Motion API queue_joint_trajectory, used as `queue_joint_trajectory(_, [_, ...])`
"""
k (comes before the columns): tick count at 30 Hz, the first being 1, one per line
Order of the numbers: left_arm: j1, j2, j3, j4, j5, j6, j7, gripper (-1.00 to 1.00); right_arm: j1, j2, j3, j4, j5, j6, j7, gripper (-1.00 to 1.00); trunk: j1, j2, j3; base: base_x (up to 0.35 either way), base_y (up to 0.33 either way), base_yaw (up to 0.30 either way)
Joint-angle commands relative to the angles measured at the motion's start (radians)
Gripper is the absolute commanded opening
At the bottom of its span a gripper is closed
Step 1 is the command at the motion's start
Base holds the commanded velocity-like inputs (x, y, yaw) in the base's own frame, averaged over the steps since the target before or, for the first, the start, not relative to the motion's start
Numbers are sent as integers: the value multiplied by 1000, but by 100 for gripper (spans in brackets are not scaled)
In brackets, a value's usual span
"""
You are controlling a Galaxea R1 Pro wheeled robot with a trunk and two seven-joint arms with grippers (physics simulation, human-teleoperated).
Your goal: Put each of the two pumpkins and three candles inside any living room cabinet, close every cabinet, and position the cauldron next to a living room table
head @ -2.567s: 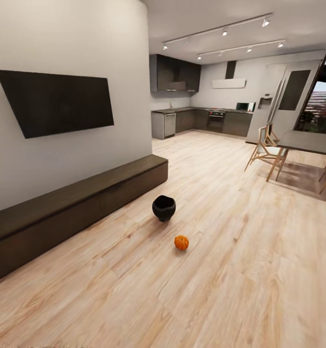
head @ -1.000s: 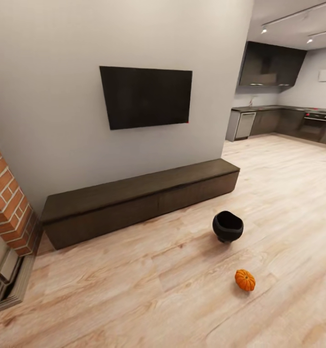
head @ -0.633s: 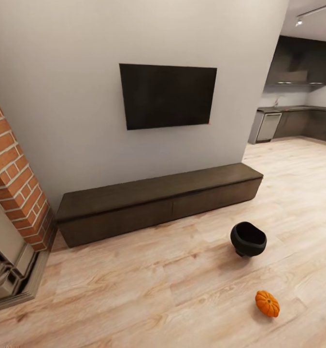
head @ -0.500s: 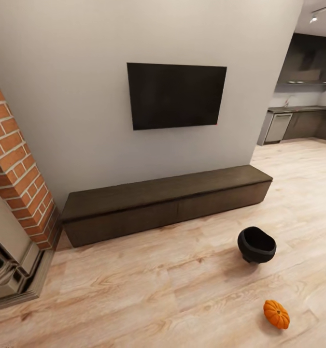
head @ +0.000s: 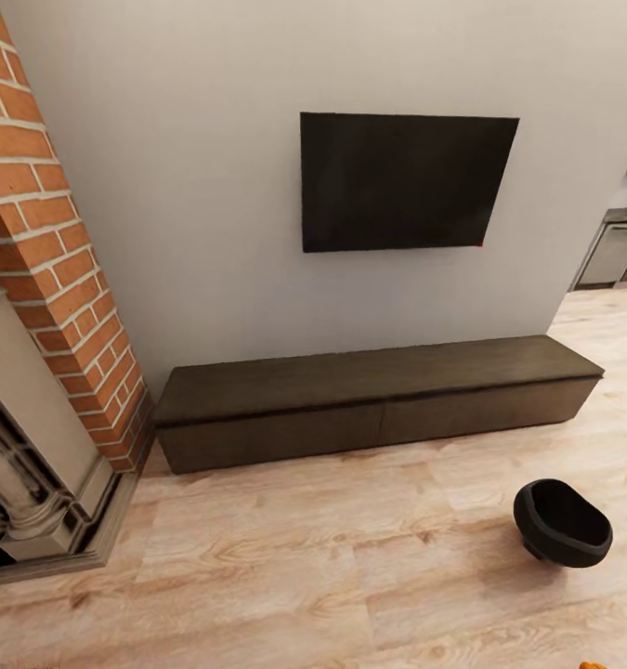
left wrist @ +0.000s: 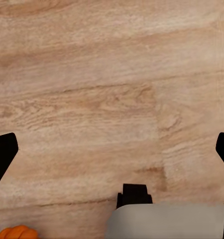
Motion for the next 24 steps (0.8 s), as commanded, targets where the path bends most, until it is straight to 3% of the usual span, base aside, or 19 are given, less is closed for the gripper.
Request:
queue_joint_trajectory(1, [-1, 0, 0, 1, -1, -3, 1, 100, 0, 0, -2, -2, -8, 2, -2, 100, 0, 0, -1, 282, 0, 278])
queue_joint_trajectory(14, [-1, 0, 0, 1, -1, -3, 1, 100, 0, 0, -2, -2, -9, 0, -1, 100, 0, 0, -9, 268, -79, 268])
queue_joint_trajectory(24, [-1, 0, 0, 1, -1, -3, 1, 100, 0, 0, -2, -2, -10, 0, -1, 100, 0, 0, -10, 233, -94, 39])
